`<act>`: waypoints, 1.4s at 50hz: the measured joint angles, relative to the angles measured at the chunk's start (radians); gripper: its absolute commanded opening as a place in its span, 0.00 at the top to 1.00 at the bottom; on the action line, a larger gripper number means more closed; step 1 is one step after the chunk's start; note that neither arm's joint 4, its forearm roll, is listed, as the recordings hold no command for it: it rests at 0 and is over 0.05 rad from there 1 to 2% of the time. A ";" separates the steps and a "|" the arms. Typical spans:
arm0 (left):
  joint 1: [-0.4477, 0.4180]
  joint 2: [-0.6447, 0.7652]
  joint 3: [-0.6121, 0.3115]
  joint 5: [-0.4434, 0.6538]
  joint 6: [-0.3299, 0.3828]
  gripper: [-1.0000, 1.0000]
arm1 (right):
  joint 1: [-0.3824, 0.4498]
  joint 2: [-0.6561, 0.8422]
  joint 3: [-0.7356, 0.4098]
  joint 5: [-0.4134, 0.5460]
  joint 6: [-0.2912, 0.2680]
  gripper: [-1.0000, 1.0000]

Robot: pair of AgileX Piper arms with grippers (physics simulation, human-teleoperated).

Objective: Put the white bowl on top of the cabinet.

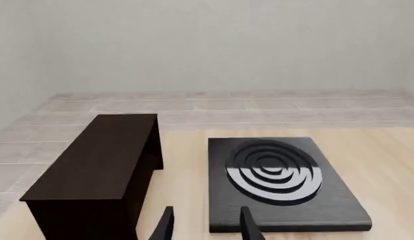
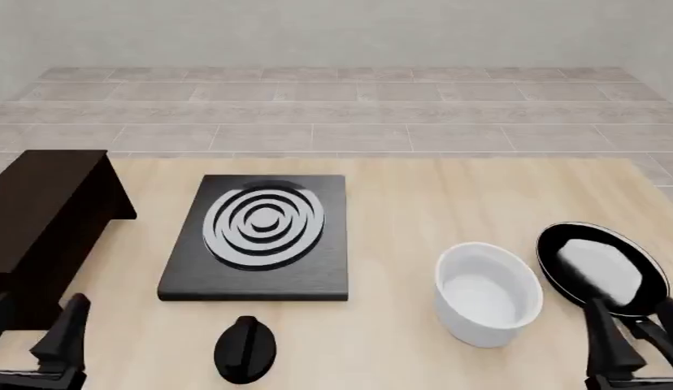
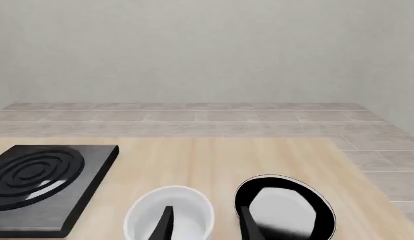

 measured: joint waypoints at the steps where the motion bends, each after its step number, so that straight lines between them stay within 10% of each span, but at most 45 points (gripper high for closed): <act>1: 0.000 -0.005 0.005 -0.005 -0.001 0.00 | 0.000 0.001 0.000 0.000 0.000 0.00; 29: -0.019 -0.027 0.008 -0.037 -0.015 0.00 | 0.003 0.009 -0.002 -0.001 0.007 0.00; 70: -0.301 0.100 -0.413 0.267 -0.050 0.00 | 0.020 0.016 -0.001 -0.004 0.012 0.00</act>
